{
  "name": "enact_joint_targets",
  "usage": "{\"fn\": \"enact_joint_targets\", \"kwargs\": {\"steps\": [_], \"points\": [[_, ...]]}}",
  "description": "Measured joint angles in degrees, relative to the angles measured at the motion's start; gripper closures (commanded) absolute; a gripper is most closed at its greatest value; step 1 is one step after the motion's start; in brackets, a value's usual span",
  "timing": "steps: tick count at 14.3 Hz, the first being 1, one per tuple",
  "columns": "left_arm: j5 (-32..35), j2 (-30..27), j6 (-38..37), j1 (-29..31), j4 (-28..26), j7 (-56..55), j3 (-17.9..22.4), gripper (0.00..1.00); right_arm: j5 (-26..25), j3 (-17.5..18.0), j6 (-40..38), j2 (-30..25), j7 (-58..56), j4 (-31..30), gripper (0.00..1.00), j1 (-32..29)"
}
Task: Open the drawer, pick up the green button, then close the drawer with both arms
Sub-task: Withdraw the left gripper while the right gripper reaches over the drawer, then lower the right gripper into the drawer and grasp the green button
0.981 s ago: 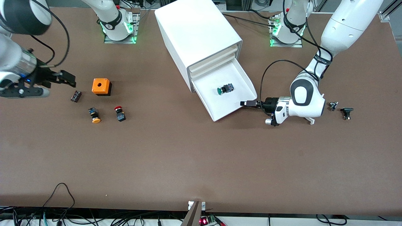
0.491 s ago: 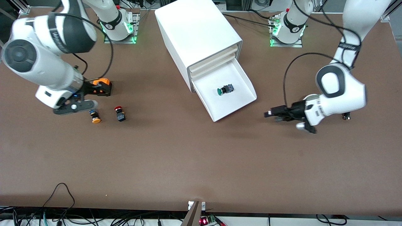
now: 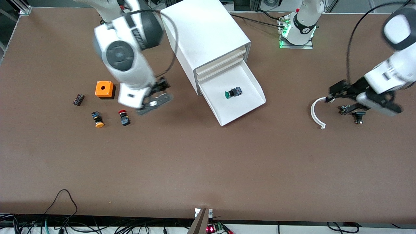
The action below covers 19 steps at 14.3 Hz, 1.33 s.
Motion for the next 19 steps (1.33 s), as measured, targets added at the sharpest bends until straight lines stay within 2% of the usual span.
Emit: {"fn": "enact_joint_targets", "kwargs": {"steps": [3,5,7,11,15,19], "points": [[10.0,-2.7,-10.6,-0.2,6.0,-7.3,0.6,0.00,2.3,5.1,9.3,4.9,-0.5,2.5,0.00,1.9],[14.3,-2.8,-13.7,-0.7,8.5,-11.7,0.6,0.00,2.5,7.5,14.6,6.8,-3.0,3.1,0.00,2.4],[15.9,-2.8,-14.7,-1.1,9.2,-14.1,0.6,0.00,2.5,9.0,17.8,8.1,-6.9,3.3,0.00,3.3],[16.0,-2.0,-15.0,-1.1,9.2,-16.9,0.7,0.00,2.5,9.5,26.1,12.3,-16.2,5.2,0.00,7.7],[16.0,-1.7,-15.0,-1.1,9.2,-19.1,0.7,0.00,2.2,9.5,26.8,16.3,-22.8,8.3,0.00,12.3],[16.0,-1.6,-15.0,-1.2,9.2,-19.3,0.7,0.00,-3.0,9.1,26.7,17.1,-31.8,8.6,0.00,12.7]]}}
